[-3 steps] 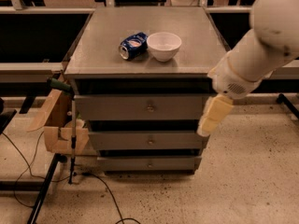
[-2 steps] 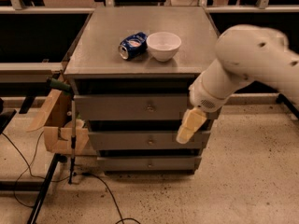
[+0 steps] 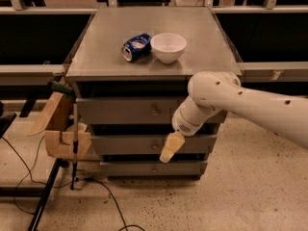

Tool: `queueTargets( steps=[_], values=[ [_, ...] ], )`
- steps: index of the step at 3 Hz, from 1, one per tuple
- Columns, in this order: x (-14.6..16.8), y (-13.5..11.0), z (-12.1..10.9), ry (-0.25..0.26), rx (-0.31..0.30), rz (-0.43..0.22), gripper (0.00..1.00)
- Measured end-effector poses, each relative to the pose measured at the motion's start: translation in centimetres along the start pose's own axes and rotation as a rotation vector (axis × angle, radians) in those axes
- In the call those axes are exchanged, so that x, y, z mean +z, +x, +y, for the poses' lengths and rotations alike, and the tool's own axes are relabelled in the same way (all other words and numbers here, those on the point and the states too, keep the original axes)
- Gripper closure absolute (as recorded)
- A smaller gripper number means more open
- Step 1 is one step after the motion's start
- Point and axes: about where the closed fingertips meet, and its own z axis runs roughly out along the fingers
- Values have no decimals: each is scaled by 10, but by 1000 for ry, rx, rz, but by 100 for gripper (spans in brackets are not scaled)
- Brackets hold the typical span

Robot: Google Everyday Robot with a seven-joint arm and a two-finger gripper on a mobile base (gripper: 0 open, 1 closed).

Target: Open middle drawer

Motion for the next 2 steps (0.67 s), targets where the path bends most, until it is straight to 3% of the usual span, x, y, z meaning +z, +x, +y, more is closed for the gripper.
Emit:
queueTargets(
  steps=[1, 2],
  values=[
    [2, 2, -1, -2, 4, -3, 0],
    [23, 12, -7, -30, 13, 4, 0]
  ],
)
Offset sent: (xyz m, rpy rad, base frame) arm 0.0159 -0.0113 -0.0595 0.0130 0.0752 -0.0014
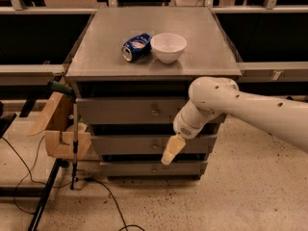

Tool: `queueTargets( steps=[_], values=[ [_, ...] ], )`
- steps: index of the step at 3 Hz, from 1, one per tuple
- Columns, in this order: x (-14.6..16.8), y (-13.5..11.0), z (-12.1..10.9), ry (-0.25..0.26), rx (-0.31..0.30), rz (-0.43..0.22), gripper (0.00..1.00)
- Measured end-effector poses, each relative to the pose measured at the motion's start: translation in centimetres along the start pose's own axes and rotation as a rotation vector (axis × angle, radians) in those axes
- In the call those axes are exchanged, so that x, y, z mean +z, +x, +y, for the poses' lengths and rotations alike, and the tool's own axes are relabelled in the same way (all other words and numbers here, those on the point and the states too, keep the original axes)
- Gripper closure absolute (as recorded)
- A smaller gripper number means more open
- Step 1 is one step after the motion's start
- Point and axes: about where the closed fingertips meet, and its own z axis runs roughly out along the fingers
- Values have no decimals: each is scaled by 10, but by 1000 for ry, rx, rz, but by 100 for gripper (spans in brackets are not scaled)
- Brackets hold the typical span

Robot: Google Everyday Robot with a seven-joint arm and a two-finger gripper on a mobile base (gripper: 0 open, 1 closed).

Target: Open middle drawer

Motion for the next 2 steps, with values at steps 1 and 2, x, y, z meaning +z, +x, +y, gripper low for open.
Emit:
queueTargets(
  steps=[1, 2],
  values=[
    [38, 20, -12, -36, 35, 3, 0],
    [79, 35, -30, -63, 56, -42, 0]
  ],
)
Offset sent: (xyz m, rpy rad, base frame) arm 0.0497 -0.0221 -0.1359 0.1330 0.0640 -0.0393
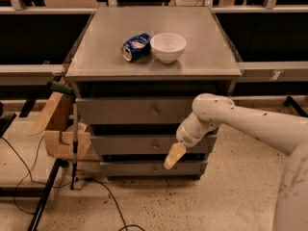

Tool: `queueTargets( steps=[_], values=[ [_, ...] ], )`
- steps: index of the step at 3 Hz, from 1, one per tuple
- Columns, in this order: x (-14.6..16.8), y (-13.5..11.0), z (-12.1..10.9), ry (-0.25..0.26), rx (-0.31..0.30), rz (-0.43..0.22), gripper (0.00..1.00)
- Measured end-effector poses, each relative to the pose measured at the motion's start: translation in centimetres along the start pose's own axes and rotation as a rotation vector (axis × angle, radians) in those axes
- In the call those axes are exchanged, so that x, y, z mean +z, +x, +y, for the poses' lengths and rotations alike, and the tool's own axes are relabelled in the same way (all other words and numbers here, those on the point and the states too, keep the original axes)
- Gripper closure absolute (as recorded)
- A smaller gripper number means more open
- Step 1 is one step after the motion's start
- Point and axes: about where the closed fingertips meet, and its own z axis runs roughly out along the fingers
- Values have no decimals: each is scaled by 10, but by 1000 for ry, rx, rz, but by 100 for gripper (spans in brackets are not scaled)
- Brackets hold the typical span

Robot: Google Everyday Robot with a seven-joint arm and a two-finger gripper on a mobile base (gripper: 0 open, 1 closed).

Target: Open middle drawer

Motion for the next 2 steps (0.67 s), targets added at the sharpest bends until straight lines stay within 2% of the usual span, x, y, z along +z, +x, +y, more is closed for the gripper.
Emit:
queueTargets(
  steps=[2],
  values=[
    [55, 21, -35, -43, 34, -40, 0]
  ],
)
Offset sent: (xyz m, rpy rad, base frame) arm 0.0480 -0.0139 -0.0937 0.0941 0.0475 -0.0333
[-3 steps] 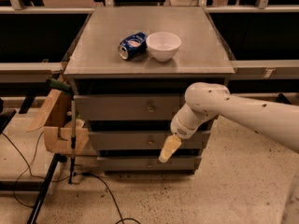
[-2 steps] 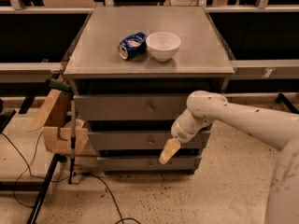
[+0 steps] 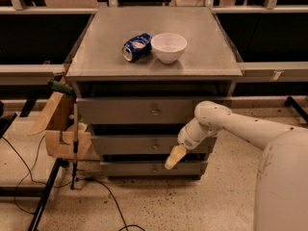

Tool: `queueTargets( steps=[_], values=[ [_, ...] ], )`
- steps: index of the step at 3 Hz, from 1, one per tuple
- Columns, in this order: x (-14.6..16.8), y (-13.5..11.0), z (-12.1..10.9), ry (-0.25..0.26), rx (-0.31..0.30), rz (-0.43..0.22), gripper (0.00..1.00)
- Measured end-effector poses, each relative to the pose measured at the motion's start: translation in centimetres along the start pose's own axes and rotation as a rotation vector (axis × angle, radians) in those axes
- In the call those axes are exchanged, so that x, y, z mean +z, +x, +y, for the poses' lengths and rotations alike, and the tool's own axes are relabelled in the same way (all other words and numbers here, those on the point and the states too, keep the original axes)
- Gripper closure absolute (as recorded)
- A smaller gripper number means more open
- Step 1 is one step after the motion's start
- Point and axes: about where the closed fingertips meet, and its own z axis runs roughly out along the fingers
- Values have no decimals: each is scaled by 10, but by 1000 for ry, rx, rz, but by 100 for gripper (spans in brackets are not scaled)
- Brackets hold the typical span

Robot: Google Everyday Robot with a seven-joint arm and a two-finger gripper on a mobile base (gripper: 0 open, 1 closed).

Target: Open middle drawer

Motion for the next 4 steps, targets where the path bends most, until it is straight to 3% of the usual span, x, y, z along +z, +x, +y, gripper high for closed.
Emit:
queueTargets(
  steps=[1, 2, 4],
  values=[
    [18, 2, -14, -5, 3, -35, 0],
    [26, 1, -22, 24, 1, -75, 0],
    [20, -3, -31, 162, 6, -182, 0]
  ],
)
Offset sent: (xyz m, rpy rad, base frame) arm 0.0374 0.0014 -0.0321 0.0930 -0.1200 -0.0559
